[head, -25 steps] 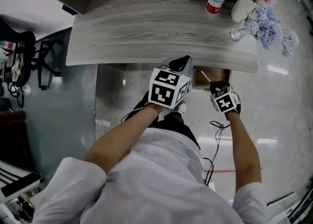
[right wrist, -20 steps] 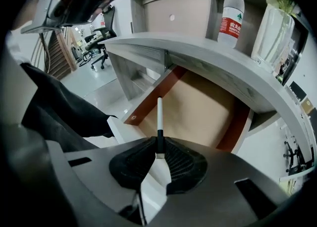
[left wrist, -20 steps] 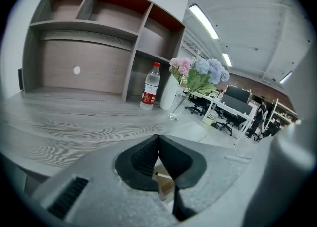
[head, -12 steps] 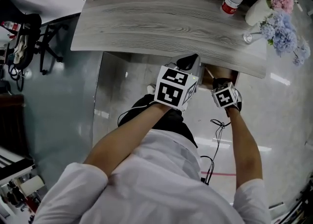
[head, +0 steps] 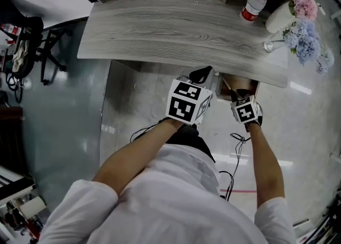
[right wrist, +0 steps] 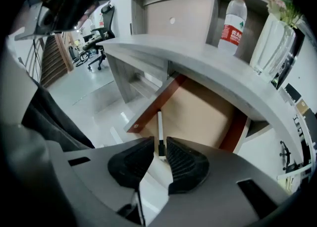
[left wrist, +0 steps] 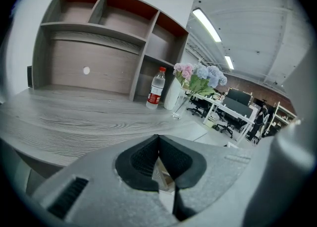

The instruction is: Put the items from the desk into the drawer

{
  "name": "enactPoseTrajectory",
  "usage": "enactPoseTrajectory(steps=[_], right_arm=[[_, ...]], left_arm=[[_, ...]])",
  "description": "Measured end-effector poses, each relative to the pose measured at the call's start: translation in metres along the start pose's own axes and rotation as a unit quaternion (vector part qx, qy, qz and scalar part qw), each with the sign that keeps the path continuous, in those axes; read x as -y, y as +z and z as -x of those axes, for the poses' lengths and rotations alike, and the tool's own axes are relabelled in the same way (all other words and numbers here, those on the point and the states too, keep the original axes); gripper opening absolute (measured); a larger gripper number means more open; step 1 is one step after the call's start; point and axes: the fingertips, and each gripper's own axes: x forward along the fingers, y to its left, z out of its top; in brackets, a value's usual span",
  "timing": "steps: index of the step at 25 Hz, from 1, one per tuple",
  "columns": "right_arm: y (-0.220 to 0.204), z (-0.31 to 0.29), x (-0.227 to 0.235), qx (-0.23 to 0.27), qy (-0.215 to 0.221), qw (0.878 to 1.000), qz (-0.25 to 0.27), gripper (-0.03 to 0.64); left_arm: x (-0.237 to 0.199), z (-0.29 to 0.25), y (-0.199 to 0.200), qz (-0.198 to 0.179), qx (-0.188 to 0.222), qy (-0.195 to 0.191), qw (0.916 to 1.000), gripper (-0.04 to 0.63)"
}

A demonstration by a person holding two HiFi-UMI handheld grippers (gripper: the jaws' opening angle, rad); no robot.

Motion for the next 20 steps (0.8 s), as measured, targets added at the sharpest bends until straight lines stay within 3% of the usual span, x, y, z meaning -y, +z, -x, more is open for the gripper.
enactPoseTrajectory(steps=[9,20], right_arm=[[0.068,0.065,-0.041,0.117,-0.025,0.985,-0.124,0.035],[0.149,0.148,-0.114,0.229,-0.029,0.960,-0.158,0.025]], left_arm=[[0.004,0.034,0.002,-0.031,0.000,-0.030,0.9991,0.003],[-0.008,0.096,-0.010,-0.050,0.010,-0.037,0.9980,0.003]])
